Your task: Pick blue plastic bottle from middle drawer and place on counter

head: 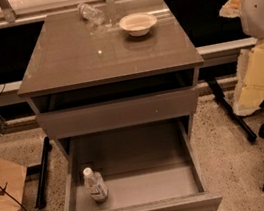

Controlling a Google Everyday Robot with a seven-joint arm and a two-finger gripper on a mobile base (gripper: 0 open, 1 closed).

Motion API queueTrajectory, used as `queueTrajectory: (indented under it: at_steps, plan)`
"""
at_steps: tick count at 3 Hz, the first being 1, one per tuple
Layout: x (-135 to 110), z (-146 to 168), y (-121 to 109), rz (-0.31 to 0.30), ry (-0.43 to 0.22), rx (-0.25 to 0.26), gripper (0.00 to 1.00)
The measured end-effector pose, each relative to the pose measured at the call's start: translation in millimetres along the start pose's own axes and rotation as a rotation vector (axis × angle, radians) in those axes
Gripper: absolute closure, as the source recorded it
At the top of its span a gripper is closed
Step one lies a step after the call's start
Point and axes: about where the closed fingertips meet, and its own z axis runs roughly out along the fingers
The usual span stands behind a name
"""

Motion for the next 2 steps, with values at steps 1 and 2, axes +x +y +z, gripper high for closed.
queueTrajectory:
  at_steps: [1, 2]
  plan:
    - [0.0, 0.0, 0.0, 0.0, 0.0, 0.0, 0.0]
    - [-8.7, 8.3, 3.9, -0.002, -0.062, -0.021, 0.0]
